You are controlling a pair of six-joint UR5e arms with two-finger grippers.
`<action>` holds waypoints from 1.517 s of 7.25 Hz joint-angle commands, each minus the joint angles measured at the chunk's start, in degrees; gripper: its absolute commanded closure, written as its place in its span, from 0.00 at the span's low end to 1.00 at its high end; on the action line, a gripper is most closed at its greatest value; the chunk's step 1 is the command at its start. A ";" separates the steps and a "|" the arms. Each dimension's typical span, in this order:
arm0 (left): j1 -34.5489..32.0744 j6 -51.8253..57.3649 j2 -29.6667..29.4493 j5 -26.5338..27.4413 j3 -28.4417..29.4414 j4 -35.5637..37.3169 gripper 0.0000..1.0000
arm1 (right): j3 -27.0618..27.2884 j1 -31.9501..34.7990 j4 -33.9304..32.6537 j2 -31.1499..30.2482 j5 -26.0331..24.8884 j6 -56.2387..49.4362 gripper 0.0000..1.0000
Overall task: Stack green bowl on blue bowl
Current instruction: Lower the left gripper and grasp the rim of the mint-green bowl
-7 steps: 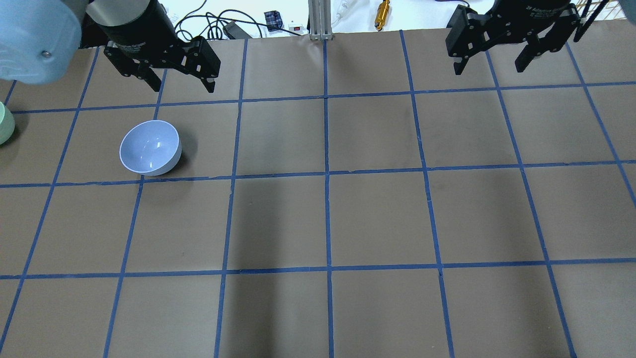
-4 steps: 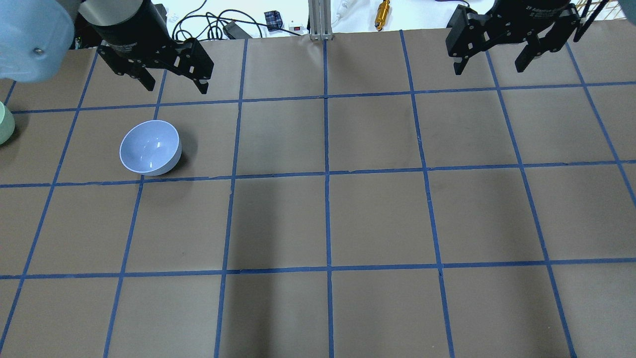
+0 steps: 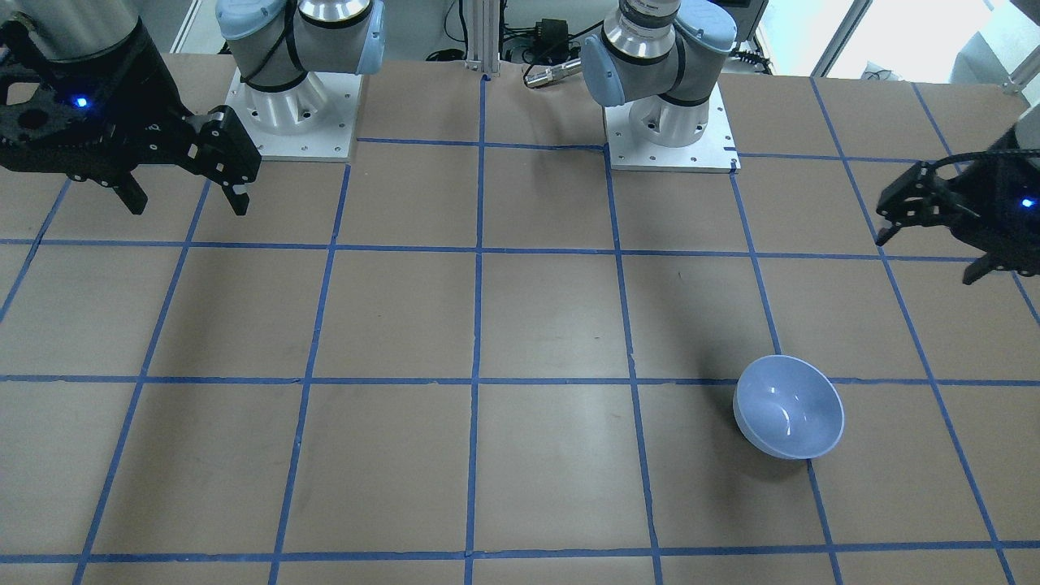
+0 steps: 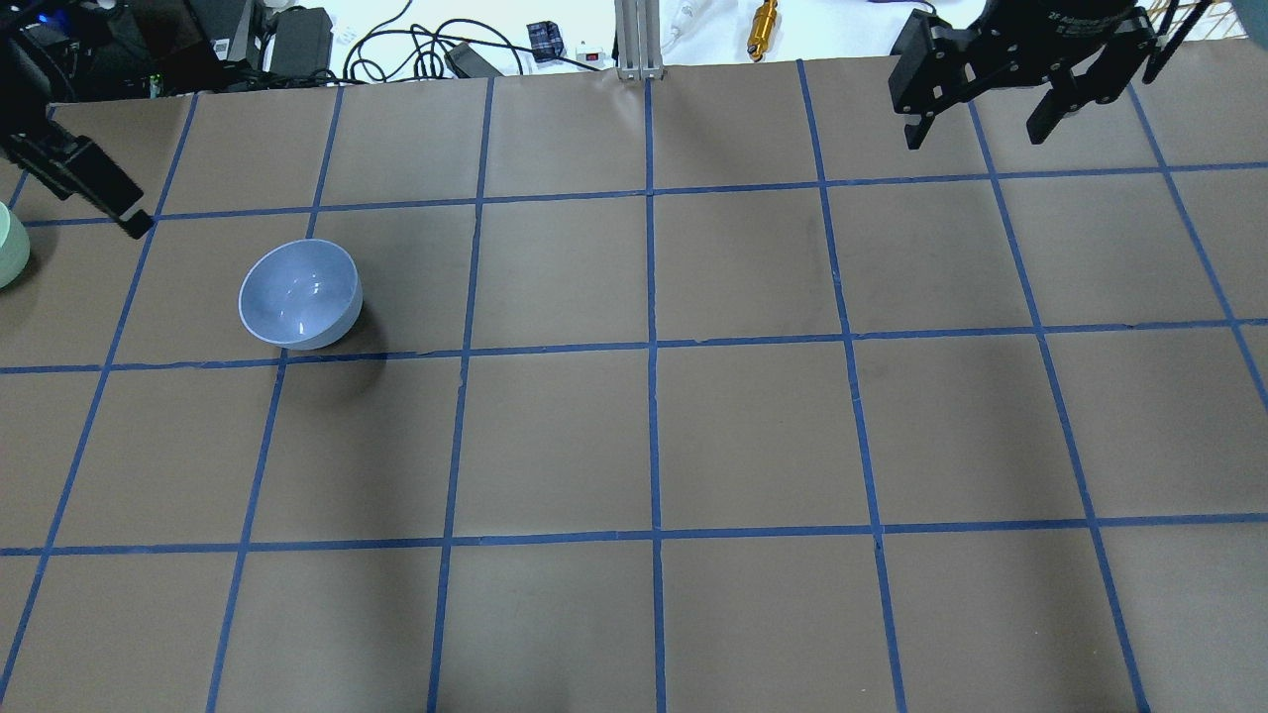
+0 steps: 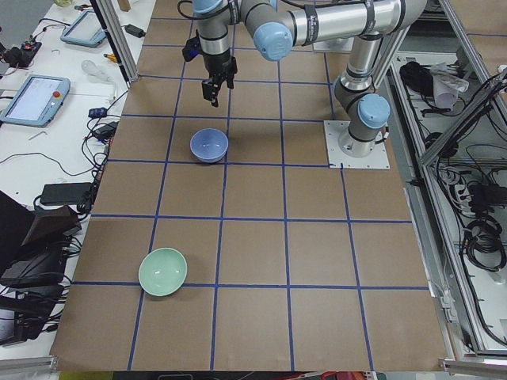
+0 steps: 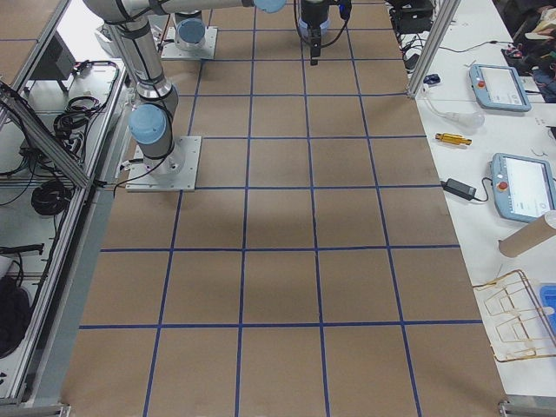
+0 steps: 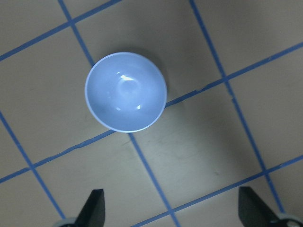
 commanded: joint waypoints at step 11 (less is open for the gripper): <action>22.83 74.24 -44.75 -0.69 29.64 23.27 0.10 | 0.00 0.00 0.00 -0.09 0.00 0.00 0.00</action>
